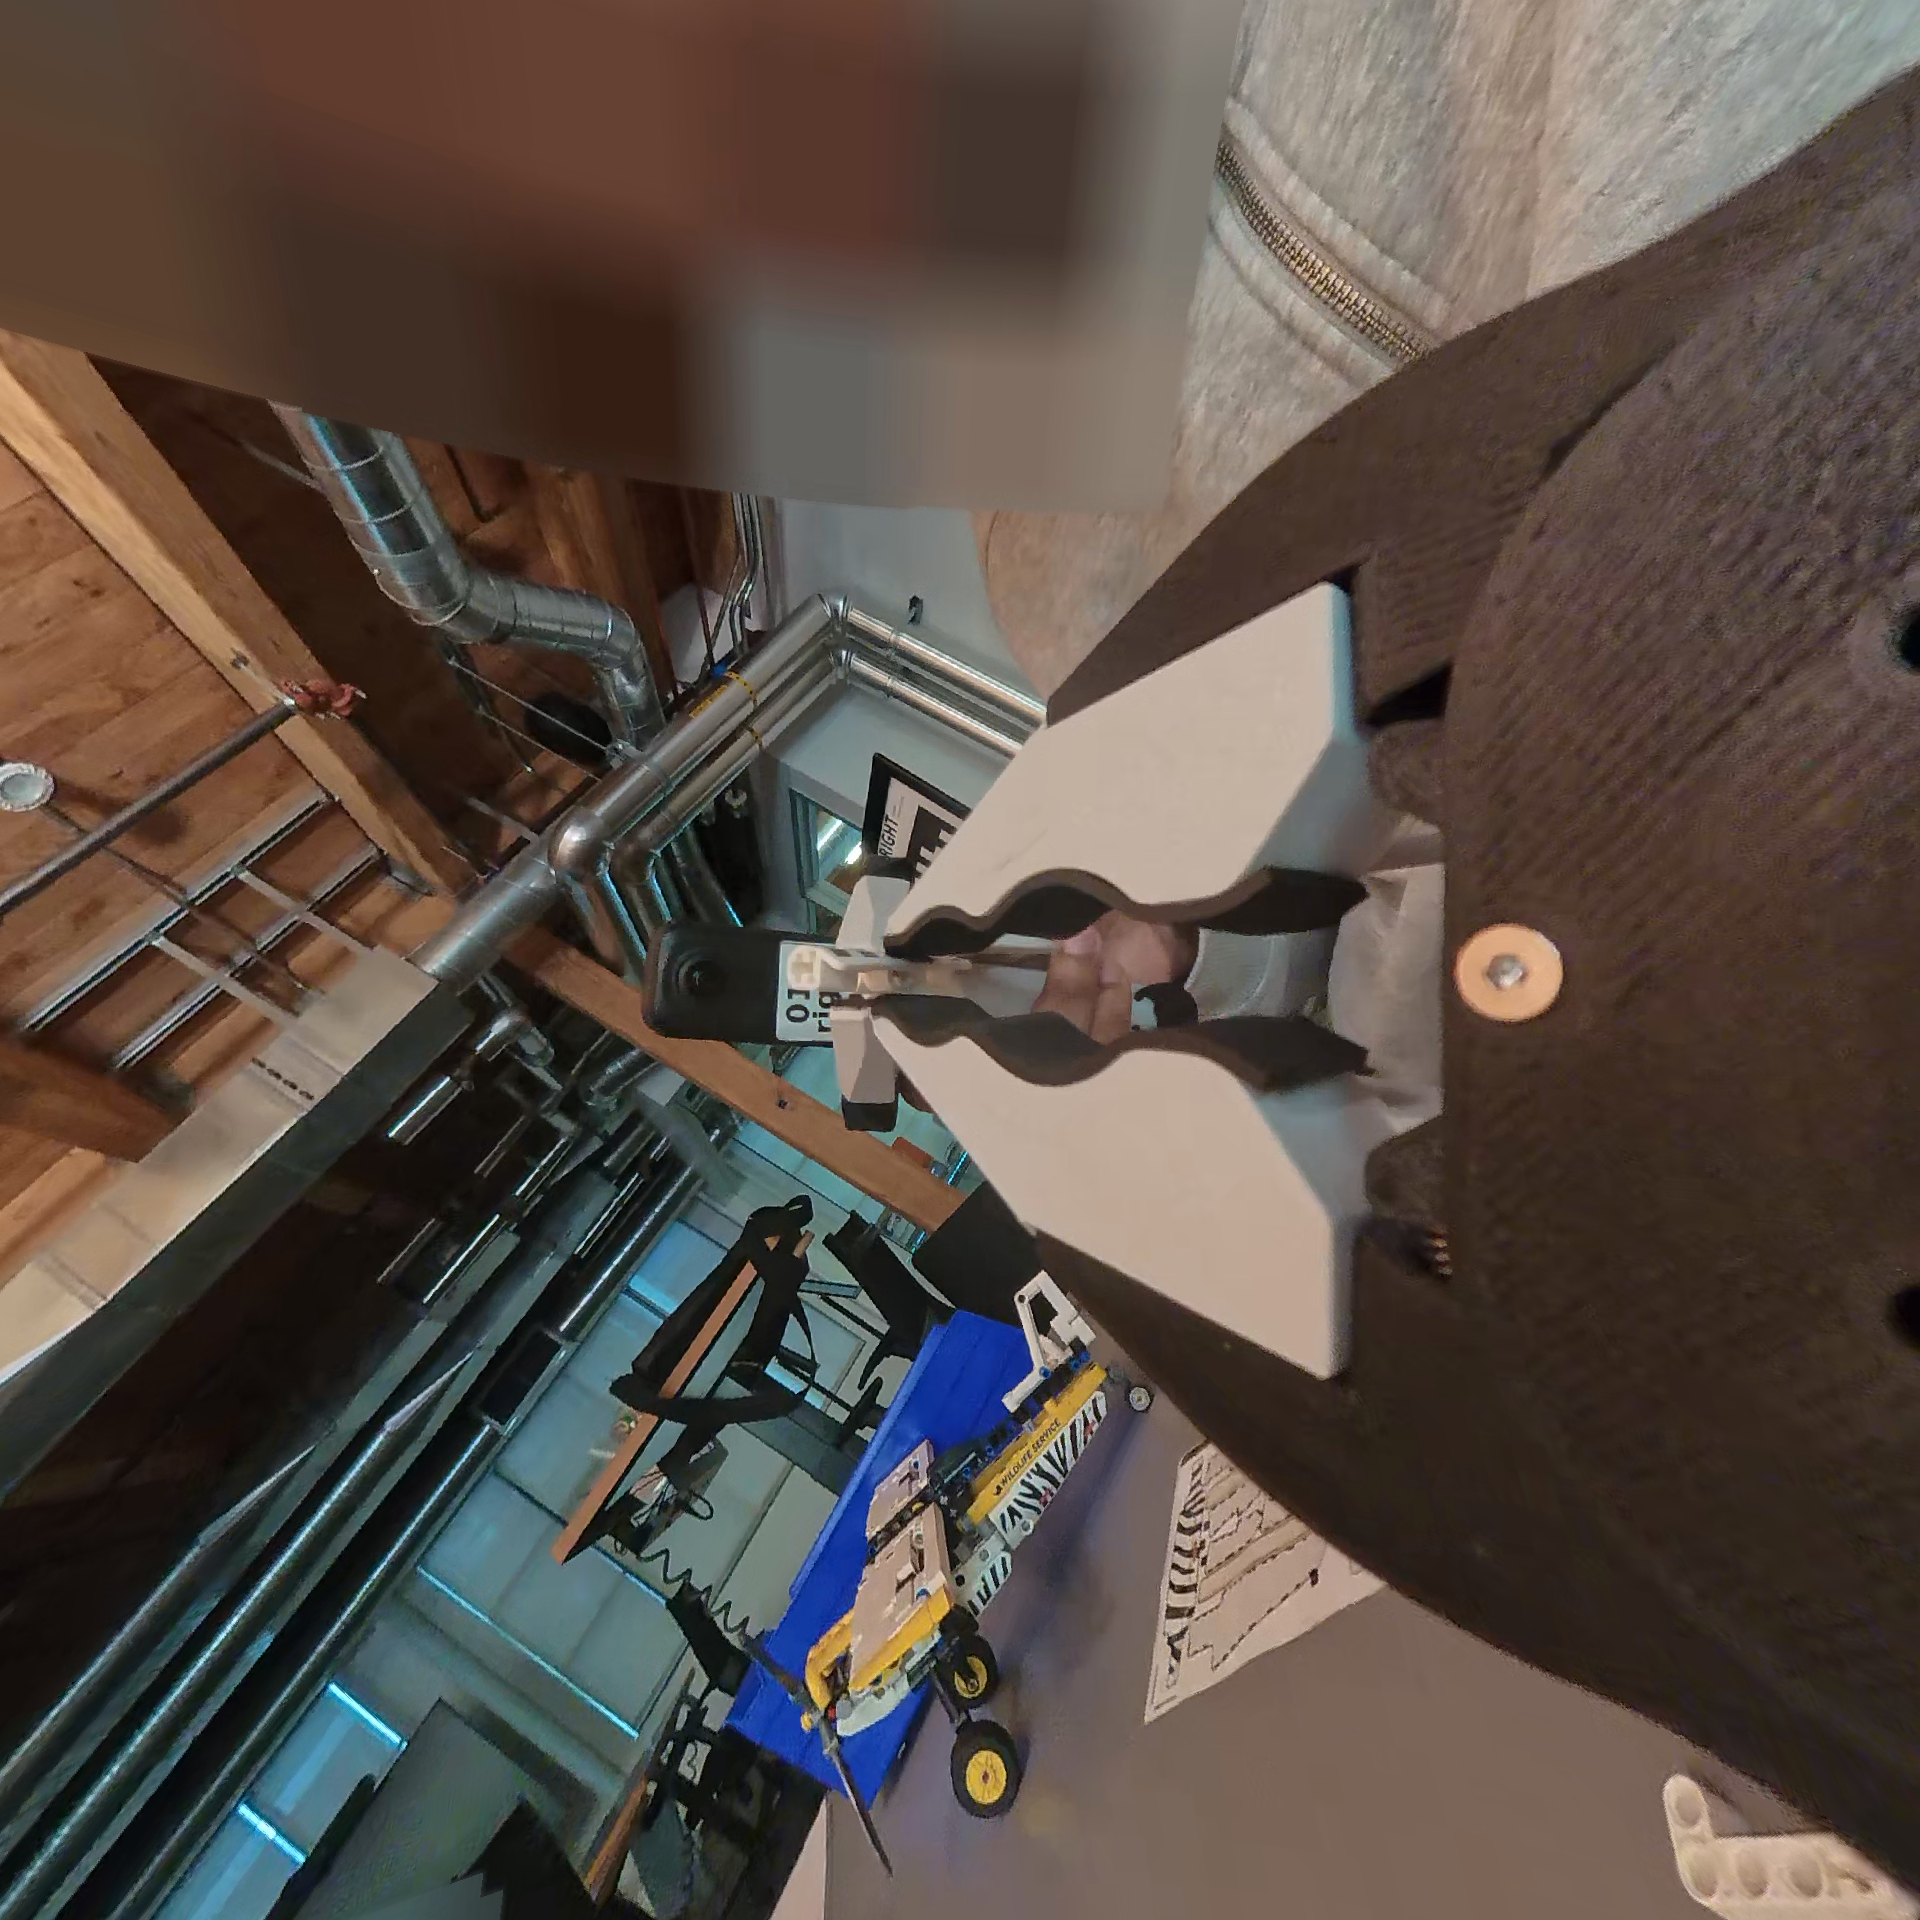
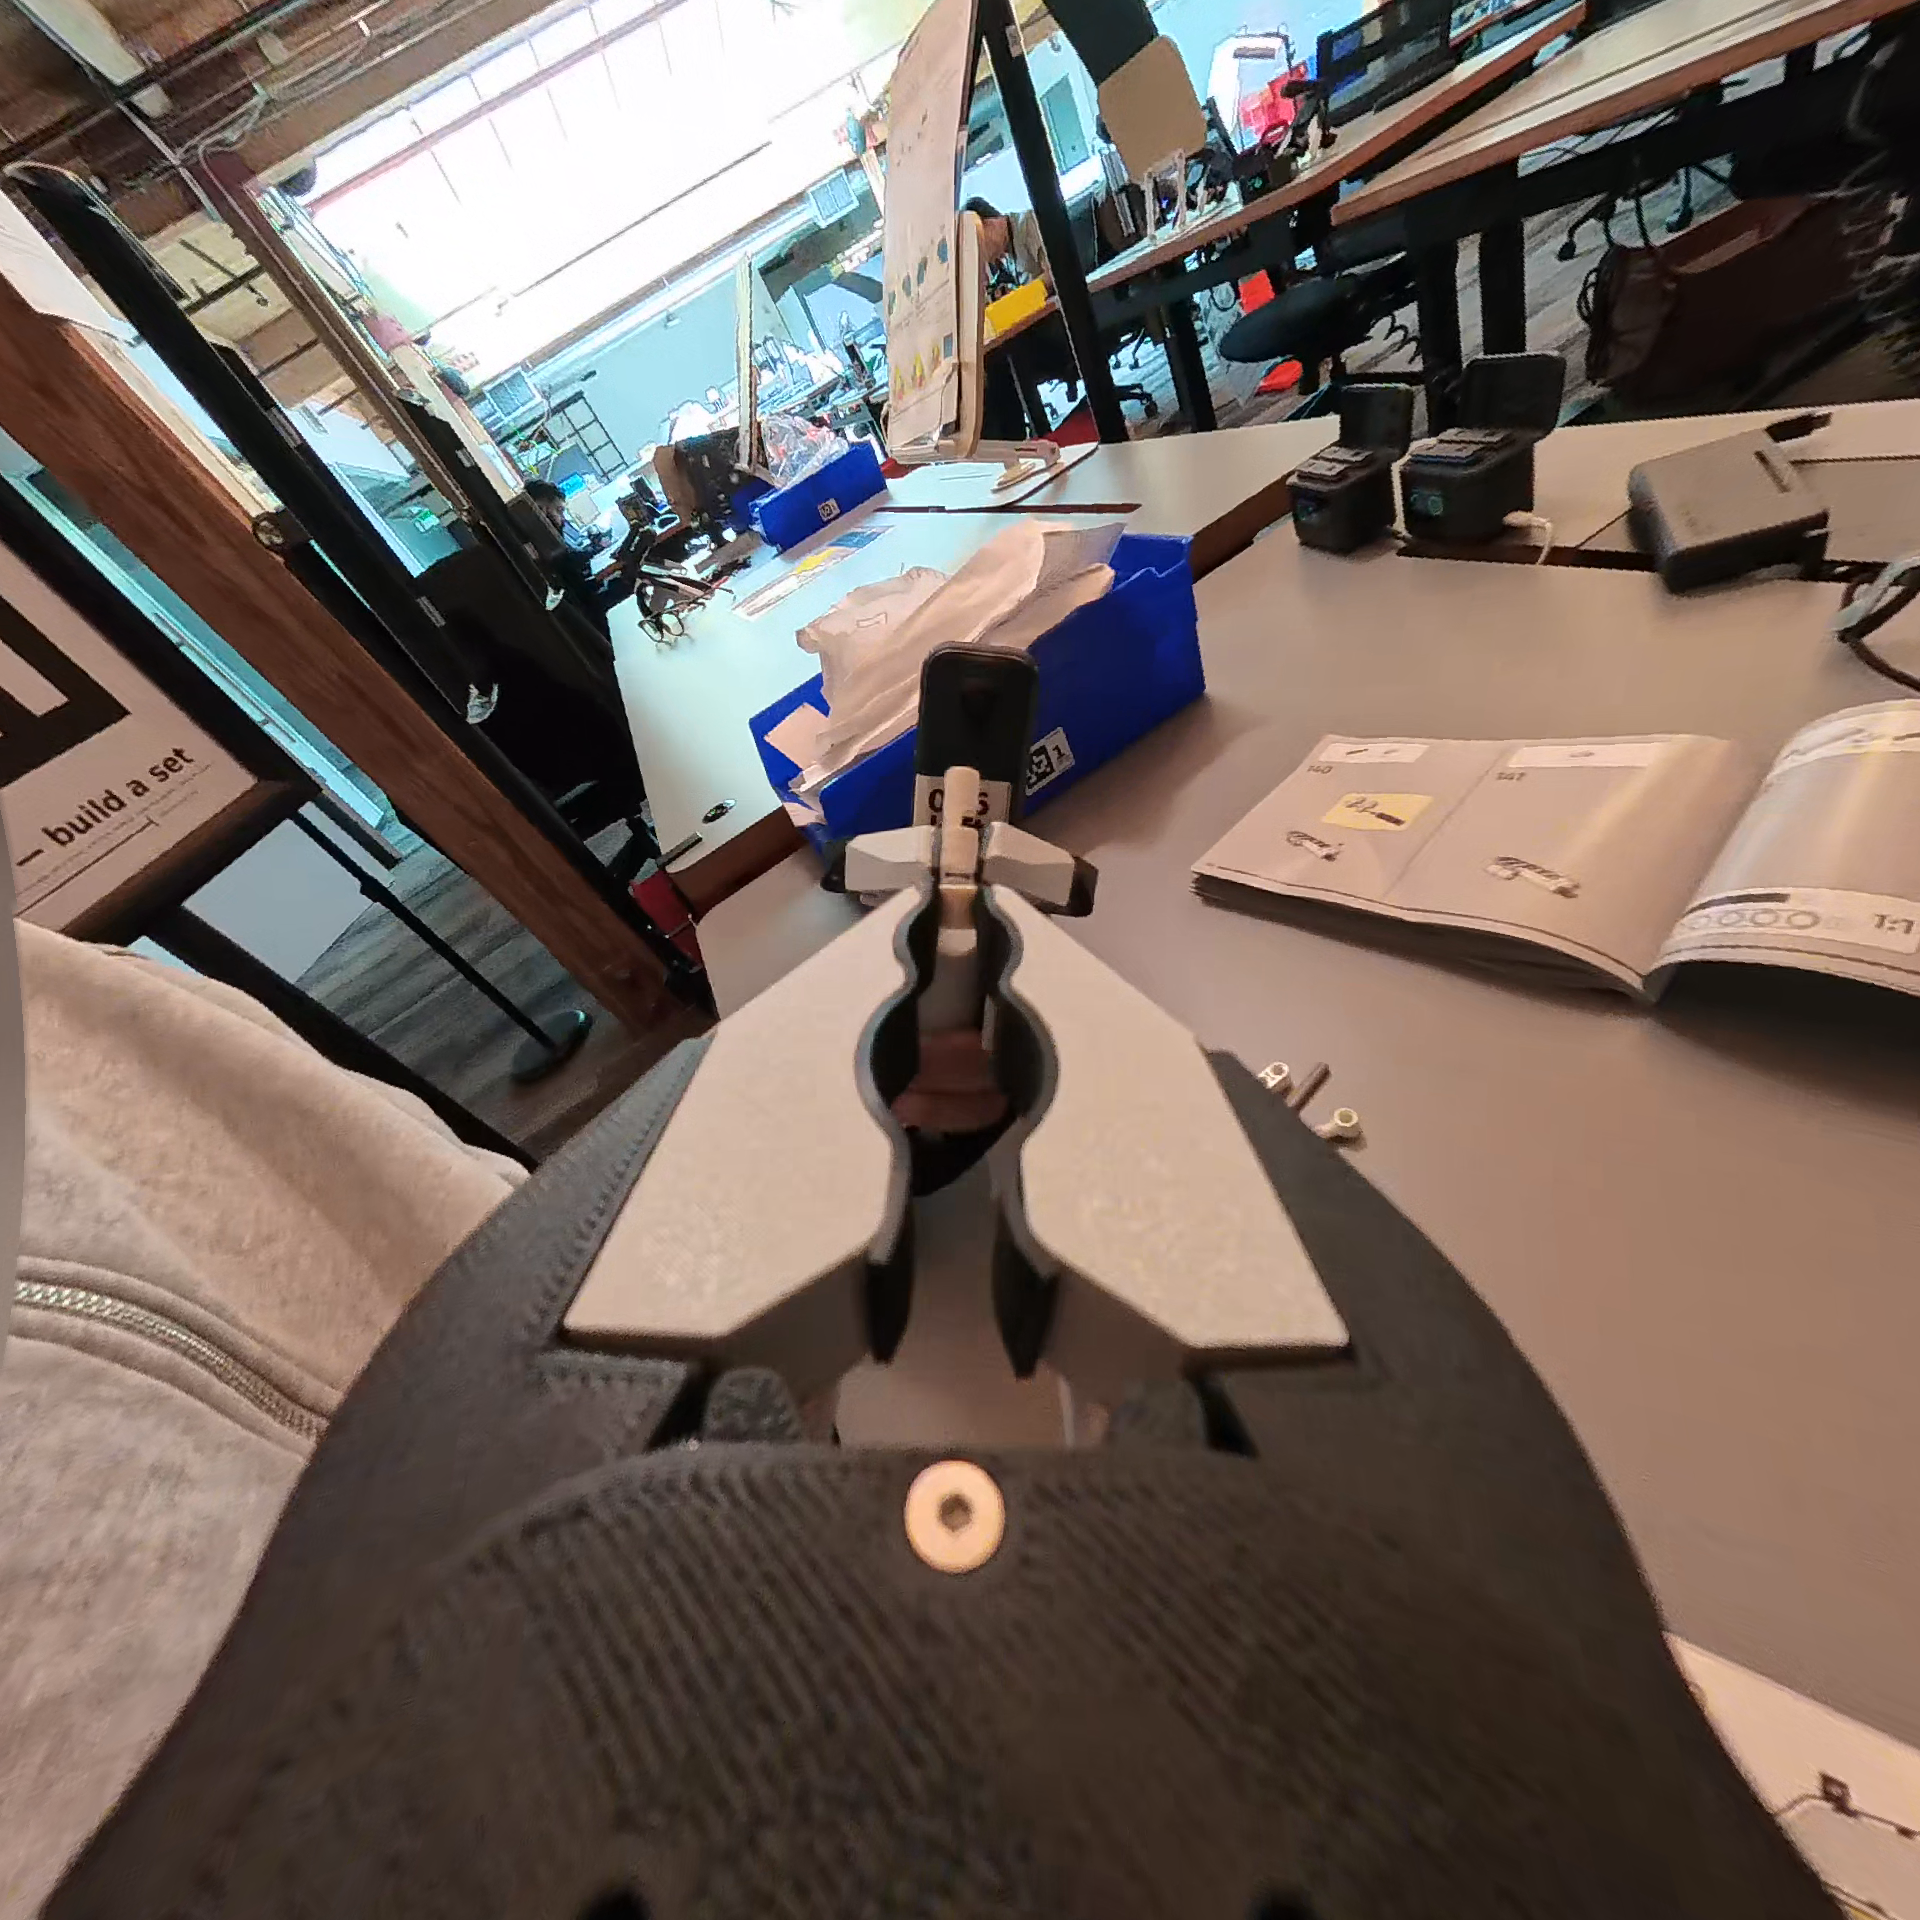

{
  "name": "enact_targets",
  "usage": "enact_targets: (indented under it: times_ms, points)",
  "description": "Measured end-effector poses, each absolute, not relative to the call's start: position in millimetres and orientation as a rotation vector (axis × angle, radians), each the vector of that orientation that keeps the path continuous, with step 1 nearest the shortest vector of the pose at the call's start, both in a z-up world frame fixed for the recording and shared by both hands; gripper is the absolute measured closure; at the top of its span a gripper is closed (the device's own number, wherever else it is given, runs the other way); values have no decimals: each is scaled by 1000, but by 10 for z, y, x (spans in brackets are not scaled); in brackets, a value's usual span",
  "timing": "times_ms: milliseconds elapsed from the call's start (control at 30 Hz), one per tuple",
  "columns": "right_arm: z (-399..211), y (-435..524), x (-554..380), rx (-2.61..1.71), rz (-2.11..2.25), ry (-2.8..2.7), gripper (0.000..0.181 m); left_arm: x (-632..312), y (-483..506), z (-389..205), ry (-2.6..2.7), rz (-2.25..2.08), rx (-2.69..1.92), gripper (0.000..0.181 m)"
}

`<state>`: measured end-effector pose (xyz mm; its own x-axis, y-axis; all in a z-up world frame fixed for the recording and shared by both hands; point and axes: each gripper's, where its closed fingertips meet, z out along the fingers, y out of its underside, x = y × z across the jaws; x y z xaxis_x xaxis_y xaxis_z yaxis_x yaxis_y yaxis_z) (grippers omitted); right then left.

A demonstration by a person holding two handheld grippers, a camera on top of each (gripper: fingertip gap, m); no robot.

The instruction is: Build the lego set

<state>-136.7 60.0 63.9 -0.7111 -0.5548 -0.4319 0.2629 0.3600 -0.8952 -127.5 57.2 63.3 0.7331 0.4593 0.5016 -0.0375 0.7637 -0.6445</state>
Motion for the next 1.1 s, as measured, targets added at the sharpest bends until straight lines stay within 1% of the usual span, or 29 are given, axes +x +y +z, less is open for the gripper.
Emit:
enact_targets:
  times_ms: [300, 700, 1100]
  points:
    - [564, 581, -1385, -229, -1382, 1923, 176, -1355, 614, 588, -744, 310, -682, 176]
    - [550, 637, -1400, -377, -1338, 2101, 176, -1394, 660, 598, -748, 319, -685, 175]
    - [623, 616, -1487, -137, -1359, 1848, 176, -1460, 637, 667, -676, 266, -507, 174]
